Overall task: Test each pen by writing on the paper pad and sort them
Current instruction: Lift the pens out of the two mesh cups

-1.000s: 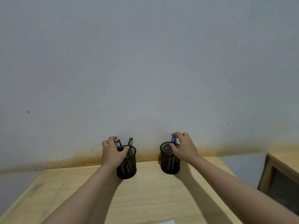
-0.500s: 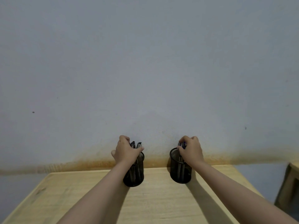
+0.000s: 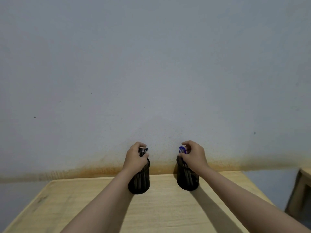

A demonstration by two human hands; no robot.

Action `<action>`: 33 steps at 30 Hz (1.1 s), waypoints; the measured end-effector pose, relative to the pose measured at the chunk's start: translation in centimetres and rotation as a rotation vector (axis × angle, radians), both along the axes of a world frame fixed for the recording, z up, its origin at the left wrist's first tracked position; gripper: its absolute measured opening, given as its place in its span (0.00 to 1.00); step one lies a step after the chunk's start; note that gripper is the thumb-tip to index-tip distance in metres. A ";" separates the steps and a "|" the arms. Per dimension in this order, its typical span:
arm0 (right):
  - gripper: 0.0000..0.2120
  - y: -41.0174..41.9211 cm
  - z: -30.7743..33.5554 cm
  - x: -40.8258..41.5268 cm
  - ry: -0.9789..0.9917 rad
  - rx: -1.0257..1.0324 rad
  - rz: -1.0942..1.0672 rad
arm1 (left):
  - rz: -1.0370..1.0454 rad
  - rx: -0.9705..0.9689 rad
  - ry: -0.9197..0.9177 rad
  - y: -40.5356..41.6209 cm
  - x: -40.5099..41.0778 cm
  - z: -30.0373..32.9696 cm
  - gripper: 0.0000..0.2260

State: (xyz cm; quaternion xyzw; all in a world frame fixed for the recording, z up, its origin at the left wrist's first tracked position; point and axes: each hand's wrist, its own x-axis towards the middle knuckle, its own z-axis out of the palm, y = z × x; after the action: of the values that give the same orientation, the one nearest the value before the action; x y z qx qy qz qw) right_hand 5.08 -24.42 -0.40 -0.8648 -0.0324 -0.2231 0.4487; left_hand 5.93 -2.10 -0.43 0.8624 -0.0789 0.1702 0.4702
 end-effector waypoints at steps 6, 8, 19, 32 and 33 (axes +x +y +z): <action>0.12 0.1 1.0 -0.8 0.025 -0.063 0.065 | -0.063 0.005 0.087 0.6 -0.3 0.3 0.06; 0.10 0.0 1.9 -1.3 0.002 -0.039 0.065 | -0.054 -0.033 0.099 0.7 -0.5 0.6 0.05; 0.16 1.4 9.1 -7.5 -0.354 0.369 0.112 | 0.004 -0.300 -0.247 1.1 -5.1 8.1 0.06; 0.12 2.9 -1.1 -12.8 -0.121 0.598 -0.055 | 0.279 -0.709 -0.139 1.6 -13.6 -0.3 0.05; 0.12 3.0 -2.2 -12.7 -0.074 0.624 -0.075 | 0.313 -0.740 -0.095 1.5 -13.7 -1.2 0.05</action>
State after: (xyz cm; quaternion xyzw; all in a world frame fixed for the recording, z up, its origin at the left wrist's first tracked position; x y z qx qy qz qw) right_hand -7.63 -21.38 -2.63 -0.6773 0.0532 -0.2698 0.6824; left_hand -7.76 -0.63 -1.60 0.6278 0.0985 0.2963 0.7130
